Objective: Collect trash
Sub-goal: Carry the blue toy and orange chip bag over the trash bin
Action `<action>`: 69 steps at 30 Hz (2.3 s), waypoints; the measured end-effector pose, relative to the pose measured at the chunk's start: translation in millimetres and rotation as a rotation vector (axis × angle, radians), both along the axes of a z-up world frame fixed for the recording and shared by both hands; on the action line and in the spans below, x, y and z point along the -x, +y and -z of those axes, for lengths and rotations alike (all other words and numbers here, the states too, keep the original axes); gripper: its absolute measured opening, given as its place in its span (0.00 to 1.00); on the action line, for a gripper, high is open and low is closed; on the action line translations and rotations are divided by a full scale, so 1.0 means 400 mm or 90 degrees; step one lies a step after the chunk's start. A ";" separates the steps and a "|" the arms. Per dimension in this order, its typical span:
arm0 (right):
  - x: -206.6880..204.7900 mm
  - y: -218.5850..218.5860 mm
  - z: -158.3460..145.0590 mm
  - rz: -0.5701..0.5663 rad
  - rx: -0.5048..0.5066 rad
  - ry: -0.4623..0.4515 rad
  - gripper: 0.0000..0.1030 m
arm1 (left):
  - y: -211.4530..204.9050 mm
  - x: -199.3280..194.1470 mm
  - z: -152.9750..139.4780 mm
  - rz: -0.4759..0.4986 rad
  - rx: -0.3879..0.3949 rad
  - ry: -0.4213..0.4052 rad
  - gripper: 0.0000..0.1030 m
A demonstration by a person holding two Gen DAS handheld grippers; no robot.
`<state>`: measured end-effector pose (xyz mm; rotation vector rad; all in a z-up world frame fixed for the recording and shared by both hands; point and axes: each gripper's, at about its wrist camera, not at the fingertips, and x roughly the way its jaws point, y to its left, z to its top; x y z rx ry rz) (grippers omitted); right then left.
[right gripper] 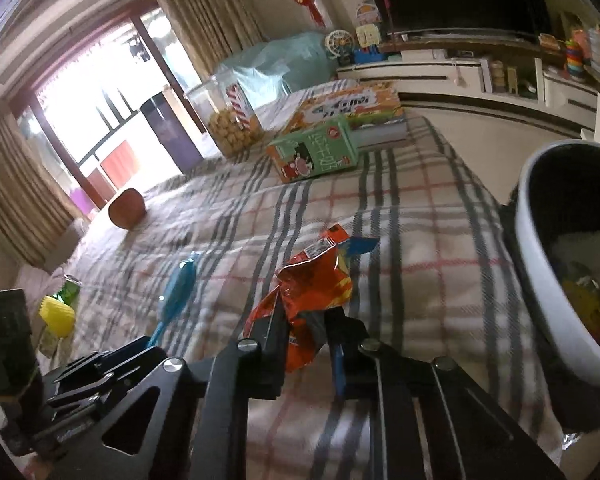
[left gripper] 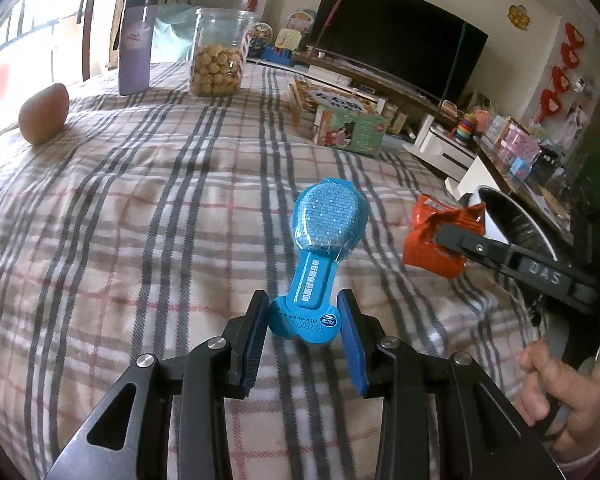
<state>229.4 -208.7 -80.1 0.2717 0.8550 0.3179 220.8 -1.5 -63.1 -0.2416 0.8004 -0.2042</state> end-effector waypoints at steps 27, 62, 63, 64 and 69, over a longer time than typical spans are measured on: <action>0.187 -0.157 -0.087 0.054 -0.062 -0.060 0.16 | -0.176 0.053 -0.067 0.104 -0.044 -0.037 0.33; 0.234 -0.353 -0.134 0.144 -0.051 -0.094 0.16 | -0.346 0.003 -0.102 0.192 -0.059 -0.065 0.32; 0.233 -0.356 -0.134 0.145 -0.050 -0.094 0.16 | -0.349 0.001 -0.103 0.193 -0.059 -0.066 0.33; 0.233 -0.359 -0.134 0.147 -0.050 -0.094 0.16 | -0.352 -0.001 -0.104 0.195 -0.059 -0.066 0.32; 0.231 -0.382 -0.137 0.157 -0.045 -0.097 0.16 | -0.376 -0.012 -0.110 0.204 -0.062 -0.070 0.33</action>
